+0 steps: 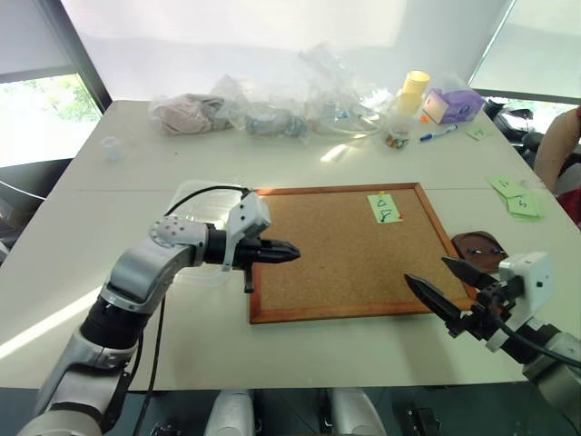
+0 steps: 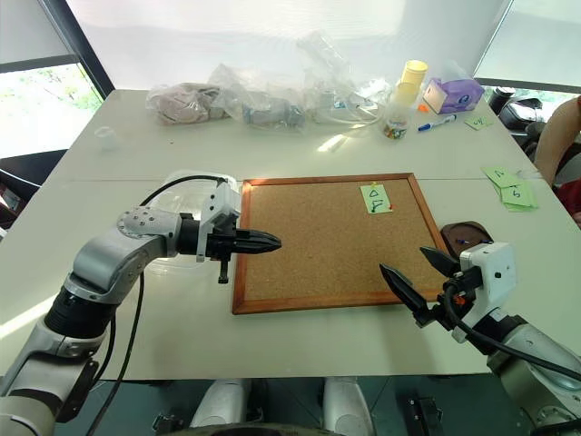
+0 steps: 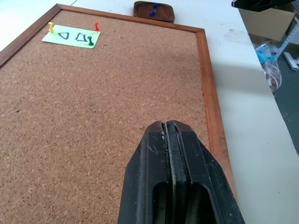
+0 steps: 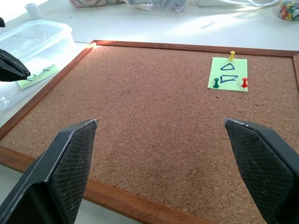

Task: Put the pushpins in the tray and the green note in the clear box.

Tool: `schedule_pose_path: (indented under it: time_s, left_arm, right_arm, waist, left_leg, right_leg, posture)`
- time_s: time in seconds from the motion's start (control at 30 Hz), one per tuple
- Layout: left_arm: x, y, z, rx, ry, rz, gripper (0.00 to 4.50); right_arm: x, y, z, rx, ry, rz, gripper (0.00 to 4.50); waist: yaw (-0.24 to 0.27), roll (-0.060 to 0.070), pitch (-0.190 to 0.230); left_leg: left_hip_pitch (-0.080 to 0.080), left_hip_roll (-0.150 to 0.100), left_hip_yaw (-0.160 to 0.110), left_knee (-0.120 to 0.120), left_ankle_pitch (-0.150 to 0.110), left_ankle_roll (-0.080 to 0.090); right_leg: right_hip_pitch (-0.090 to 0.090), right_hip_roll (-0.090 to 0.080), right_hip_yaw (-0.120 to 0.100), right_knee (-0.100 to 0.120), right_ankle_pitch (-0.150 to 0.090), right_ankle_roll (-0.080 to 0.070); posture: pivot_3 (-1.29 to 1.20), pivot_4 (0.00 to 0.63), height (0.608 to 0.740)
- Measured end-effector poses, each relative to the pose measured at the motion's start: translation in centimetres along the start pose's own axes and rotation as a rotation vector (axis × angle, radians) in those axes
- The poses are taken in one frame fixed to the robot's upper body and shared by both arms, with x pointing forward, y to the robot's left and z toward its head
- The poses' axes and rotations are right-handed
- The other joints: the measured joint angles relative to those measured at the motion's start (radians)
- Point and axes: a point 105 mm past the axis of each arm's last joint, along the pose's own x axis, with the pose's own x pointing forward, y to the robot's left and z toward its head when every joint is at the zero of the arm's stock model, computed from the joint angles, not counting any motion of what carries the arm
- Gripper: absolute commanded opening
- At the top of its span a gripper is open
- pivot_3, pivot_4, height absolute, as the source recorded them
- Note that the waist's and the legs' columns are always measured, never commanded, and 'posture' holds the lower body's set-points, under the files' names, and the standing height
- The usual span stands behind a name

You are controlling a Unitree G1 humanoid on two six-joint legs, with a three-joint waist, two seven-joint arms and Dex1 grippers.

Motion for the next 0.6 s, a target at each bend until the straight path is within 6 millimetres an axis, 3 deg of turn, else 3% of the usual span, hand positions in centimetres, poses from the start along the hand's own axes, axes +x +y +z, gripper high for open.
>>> schedule_pose_path:
  time_s: [0.6]
  left_arm:
    - [0.55, 0.11, 0.05, -0.011, -0.030, -0.009, 0.06]
  right_arm:
    - [0.41, -0.11, 0.23, 0.000, -0.013, -0.010, 4.50]
  waist:
    - [0.000, 0.000, 0.000]
  left_leg:
    - [0.000, 0.000, 0.000, 0.000, 0.000, 0.000]
  right_leg:
    - [0.000, 0.000, 0.000, 0.000, 0.000, 0.000]
  posture:
    - [0.00, 0.150, 0.737]
